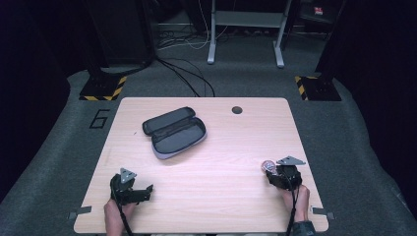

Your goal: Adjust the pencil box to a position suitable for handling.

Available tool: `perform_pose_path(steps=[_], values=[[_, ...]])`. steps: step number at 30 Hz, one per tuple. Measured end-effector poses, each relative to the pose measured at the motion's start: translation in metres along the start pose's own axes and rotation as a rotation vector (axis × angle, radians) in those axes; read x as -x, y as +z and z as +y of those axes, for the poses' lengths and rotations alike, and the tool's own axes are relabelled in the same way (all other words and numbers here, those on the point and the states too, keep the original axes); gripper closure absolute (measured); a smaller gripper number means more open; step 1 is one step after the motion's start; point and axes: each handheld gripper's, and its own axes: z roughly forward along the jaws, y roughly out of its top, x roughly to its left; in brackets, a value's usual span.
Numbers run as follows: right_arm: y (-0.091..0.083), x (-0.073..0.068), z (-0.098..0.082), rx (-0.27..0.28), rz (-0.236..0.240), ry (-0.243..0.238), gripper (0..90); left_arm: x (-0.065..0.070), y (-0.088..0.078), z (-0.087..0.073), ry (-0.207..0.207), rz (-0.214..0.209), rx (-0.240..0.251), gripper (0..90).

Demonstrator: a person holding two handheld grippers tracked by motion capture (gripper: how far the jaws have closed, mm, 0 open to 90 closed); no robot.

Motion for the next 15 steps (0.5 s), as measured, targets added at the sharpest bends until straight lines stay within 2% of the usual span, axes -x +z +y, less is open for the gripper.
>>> perform_pose_path(steps=[4,7,8,9,10,13,14,15], values=[[0.002,0.002,-0.002,-0.006,0.005,0.013,48.4,0.0,0.0,0.0,0.0,0.0,0.0,2.5],[0.0,0.003,-0.002,-0.028,-0.002,0.032,34.4,0.0,0.0,0.0,-0.002,0.0,0.001,2.4],[-0.003,0.006,-0.004,-0.027,0.006,0.027,23.1,0.0,0.0,0.0,-0.003,-0.001,0.001,2.4],[-0.005,0.006,-0.005,-0.028,0.01,0.033,18.1,0.0,0.0,0.0,-0.004,-0.002,0.001,2.4],[-0.005,0.006,-0.005,-0.028,0.01,0.033,18.1,0.0,0.0,0.0,-0.004,0.0,0.001,2.4],[-0.013,0.01,-0.012,-0.023,0.027,0.042,11.2,0.0,0.0,0.0,-0.003,0.0,0.001,2.4],[-0.019,0.013,-0.02,-0.02,0.027,0.045,5.2,0.0,0.0,0.0,-0.003,0.0,0.001,2.4],[-0.019,0.013,-0.02,-0.02,0.027,0.045,5.2,0.0,0.0,0.0,-0.004,0.0,0.001,2.4]])
